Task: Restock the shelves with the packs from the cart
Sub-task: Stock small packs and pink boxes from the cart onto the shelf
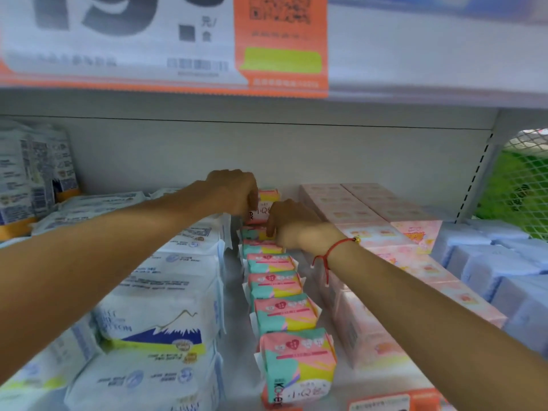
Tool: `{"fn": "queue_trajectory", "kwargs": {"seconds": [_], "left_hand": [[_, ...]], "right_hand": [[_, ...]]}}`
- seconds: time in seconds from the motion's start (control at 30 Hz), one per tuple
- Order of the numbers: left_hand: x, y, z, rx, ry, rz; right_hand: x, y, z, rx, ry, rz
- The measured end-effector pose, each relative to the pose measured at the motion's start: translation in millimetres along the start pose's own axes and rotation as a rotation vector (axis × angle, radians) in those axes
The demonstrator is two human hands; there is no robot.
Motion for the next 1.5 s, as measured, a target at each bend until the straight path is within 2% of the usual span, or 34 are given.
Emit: {"fn": "queue_trajectory", "kwargs": {"seconds": [0.07, 0.13, 0.33, 0.6, 0.77, 0.87, 1.03, 1.17, 1.23, 1.33, 1.5], "left_hand": [[15.2, -7.1, 7.5, 0.032, 0.058, -0.156], [26.8, -9.6, 11.8, 0.045, 0.143, -0.231], [31.7, -3.3, 19.8, 0.046, 0.142, -0.176], [25.8, -18.7, 25.6, 0.038, 0.114, -0.141], [28.8, -41.5, 44.3, 0.140, 0.078, -0.316], [33.1, -45.8, 49.0, 0.150, 0.138, -0.301], [34.5, -46.8, 50.1, 0.124, 0.068, -0.285], [32.9, -60.9, 53.1, 0.168, 0.011, -0.371], [27.8, -74.6, 57.5, 0.213, 0.011, -0.390], [26.4, -89.7, 61.4, 0.213, 0.061, -0.365], [23.9, -94.7, 65.0, 0.172, 0.149, -0.233]], "right_hand": [[-0.3, -4.5, 1.3, 0.006, -0.016, -0.014], [-0.1, -6.4, 0.8, 0.016, -0.033, 0.006], [-3.8, -7.6, 6.3, 0.069, 0.018, 0.071], [-7.6, -21.9, 2.0, 0.034, 0.019, 0.040], [-12.0, -44.8, -0.9, -0.056, -0.013, -0.013], [-8.1, -53.9, -1.0, -0.066, -0.031, -0.049], [-9.2, -53.2, -0.5, -0.019, -0.010, 0.001], [-16.3, -64.2, -6.3, -0.035, -0.013, 0.019], [-19.5, -75.8, -8.1, -0.067, -0.001, -0.029], [-17.4, -95.8, -9.6, -0.084, 0.016, -0.094], [-15.0, -104.5, -11.7, -0.041, 0.051, 0.037]]}}
Point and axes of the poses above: each hand's wrist, its own y-axis towards the middle knuckle, its own x-axis out of the palm, z = x × y, the point moved 7 cm from there along y, towards the middle knuckle, and after that the axes turned 3 degrees about -y, right-handed, at the moved point
